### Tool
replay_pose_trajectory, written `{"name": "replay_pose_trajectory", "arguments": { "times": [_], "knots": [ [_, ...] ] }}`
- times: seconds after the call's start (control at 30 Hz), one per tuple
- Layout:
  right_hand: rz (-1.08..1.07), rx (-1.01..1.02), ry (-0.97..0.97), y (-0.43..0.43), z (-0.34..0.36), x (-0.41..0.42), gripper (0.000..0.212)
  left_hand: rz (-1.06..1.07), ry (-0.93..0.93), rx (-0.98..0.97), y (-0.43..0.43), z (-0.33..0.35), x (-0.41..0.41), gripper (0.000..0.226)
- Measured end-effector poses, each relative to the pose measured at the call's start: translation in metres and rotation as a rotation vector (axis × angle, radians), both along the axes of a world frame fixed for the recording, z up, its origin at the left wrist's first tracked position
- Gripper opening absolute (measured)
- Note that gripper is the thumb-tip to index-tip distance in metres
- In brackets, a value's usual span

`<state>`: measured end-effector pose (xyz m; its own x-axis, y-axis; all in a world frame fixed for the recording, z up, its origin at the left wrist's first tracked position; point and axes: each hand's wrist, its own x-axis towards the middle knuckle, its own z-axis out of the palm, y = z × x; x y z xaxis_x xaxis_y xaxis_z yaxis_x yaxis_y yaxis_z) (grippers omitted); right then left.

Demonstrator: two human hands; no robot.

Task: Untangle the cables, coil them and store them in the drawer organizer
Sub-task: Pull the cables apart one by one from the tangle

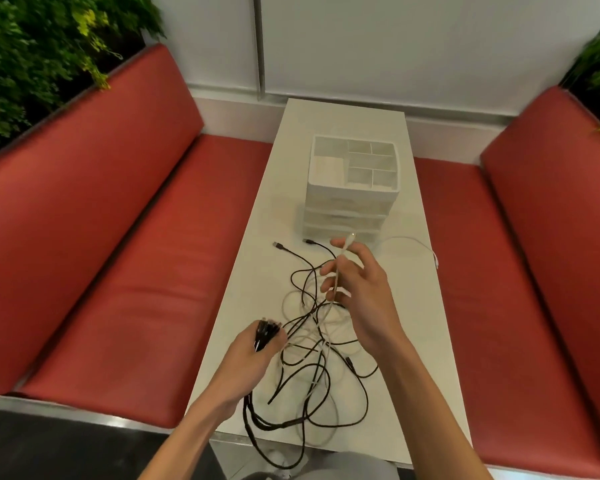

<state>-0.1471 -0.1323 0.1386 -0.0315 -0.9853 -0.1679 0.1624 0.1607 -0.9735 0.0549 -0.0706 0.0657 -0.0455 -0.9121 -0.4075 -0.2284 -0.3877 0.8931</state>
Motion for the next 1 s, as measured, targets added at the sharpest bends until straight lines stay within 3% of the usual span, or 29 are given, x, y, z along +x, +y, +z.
{"name": "replay_pose_trajectory", "arguments": {
  "times": [0.1, 0.23, 0.4, 0.5, 0.7, 0.93, 1.0],
  "knots": [
    [0.07, -0.018, 0.083, 0.018, 0.008, 0.014, 0.014, 0.055, 0.07, -0.019, -0.01, 0.015, -0.002, 0.025],
    [0.105, -0.038, 0.147, 0.039, 0.012, 0.029, 0.005, 0.147, 0.28, -0.109, -0.015, 0.041, -0.01, 0.018],
    [0.075, -0.08, 0.243, 0.058, 0.005, 0.045, 0.013, 0.16, 0.43, -0.195, -0.011, 0.053, -0.022, 0.005],
    [0.031, -0.079, 0.28, 0.062, 0.002, 0.051, 0.012, 0.147, 0.475, -0.22, -0.009, 0.055, -0.025, 0.015],
    [0.008, -0.147, 0.311, 0.068, 0.004, 0.054, 0.018, 0.145, 0.429, -0.238, -0.003, 0.057, -0.029, 0.029],
    [0.011, -0.156, 0.379, 0.067, -0.006, 0.055, 0.013, 0.133, 0.309, -0.292, -0.002, 0.058, -0.033, 0.008],
    [0.069, -0.139, 0.409, 0.067, -0.01, 0.054, 0.015, 0.129, 0.275, -0.317, -0.003, 0.062, -0.033, 0.011]
  ]
}}
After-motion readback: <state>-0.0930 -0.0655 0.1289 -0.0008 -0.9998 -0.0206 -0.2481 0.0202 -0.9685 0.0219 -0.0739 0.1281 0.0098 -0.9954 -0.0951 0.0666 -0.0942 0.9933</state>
